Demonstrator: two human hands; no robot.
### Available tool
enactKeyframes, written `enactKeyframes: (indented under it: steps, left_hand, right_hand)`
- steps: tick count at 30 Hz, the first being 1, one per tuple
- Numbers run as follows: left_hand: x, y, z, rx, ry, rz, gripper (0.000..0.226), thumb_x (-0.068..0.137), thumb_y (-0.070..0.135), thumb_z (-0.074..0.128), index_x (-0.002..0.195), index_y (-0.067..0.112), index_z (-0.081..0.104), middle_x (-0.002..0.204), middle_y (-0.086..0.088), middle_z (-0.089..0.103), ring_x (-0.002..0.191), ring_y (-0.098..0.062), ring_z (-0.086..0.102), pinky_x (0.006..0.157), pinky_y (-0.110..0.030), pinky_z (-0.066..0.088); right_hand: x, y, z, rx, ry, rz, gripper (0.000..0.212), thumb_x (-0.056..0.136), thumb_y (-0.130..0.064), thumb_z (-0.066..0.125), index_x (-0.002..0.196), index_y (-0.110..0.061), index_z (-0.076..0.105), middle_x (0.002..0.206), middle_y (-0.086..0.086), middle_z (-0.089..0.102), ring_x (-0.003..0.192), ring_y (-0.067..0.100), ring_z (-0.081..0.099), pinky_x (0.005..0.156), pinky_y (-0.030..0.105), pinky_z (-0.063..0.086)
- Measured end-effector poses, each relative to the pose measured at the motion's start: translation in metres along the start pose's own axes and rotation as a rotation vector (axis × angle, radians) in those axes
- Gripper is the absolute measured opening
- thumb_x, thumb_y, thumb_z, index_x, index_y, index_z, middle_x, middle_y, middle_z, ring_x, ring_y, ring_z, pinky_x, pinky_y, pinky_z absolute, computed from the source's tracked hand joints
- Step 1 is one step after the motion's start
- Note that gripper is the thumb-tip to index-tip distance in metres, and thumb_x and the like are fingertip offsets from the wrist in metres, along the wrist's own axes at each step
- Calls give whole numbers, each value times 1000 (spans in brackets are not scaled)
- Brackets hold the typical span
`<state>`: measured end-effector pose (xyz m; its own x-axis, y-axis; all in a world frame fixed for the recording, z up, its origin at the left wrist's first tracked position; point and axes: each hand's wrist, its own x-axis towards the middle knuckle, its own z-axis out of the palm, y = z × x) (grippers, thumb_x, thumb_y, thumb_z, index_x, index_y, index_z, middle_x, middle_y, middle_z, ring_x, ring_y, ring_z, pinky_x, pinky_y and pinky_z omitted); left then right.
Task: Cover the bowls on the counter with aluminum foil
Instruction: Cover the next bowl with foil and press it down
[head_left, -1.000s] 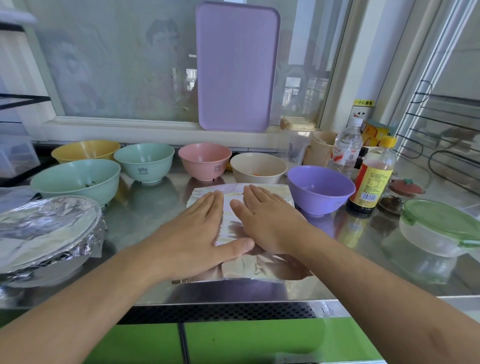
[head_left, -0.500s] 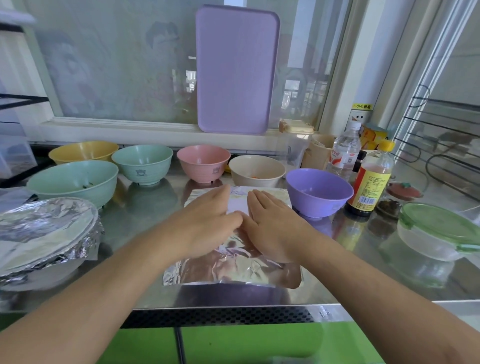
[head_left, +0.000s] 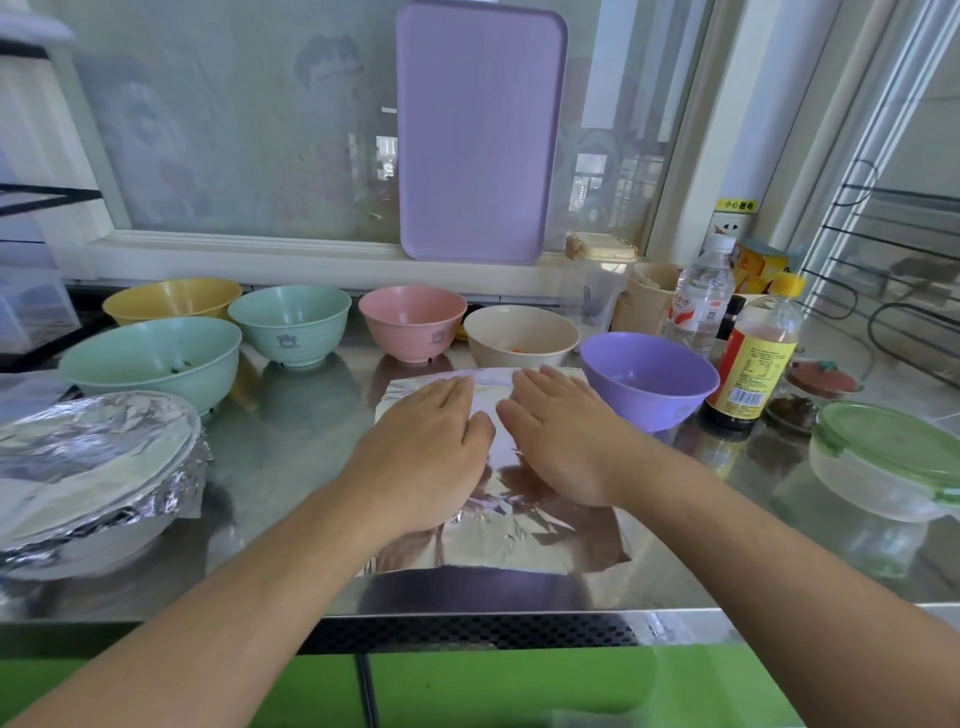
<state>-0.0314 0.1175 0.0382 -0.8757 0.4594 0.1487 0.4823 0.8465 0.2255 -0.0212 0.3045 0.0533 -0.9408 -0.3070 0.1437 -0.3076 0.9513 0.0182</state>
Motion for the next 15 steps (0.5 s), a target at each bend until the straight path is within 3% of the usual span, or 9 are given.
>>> enactKeyframes:
  steps: [1,4,6,10,13,15]
  left_hand:
    - [-1,3,-2,-32,3,5,55,94,34,9,98,5,56,117,-18,58,116,-36,53,101,-52,47]
    - [-3,4,-4,-85,49,40,53,99,29,24,128,1,59,130,-18,61,124,-35,55,111,-47,45]
    - [-4,-1,-1,-92,0,58,50,101,19,34,141,-4,56,139,-22,59,132,-37,54,118,-45,40]
    - [-5,-6,3,-49,74,18,77,98,49,11,160,8,31,169,-6,30,155,-19,24,127,-33,19]
    - [-17,0,0,-106,86,-28,75,101,60,19,161,15,24,170,2,23,154,-10,20,124,-26,18]
    - [-26,2,-4,-103,76,-43,88,97,71,25,165,17,13,172,6,18,155,-6,17,123,-25,17]
  right_hand:
    - [6,-5,-6,13,12,-30,65,95,-35,4,112,-4,58,123,26,55,122,45,49,99,51,40]
    - [22,-20,-16,125,-2,-47,53,110,-25,23,149,-1,50,158,21,43,149,38,36,121,50,29]
    - [25,-26,-6,155,-28,-63,48,113,-21,29,155,-1,42,159,21,43,149,39,36,120,52,32]
    - [21,-17,7,66,-64,-32,58,108,-35,18,148,-3,44,147,19,52,142,40,44,112,54,43]
    - [16,-14,3,94,-57,18,49,115,-32,24,155,-9,41,162,11,40,152,31,32,122,49,29]
    - [11,-11,-1,138,-51,28,51,116,-34,25,160,-12,38,167,9,36,154,27,28,125,45,23]
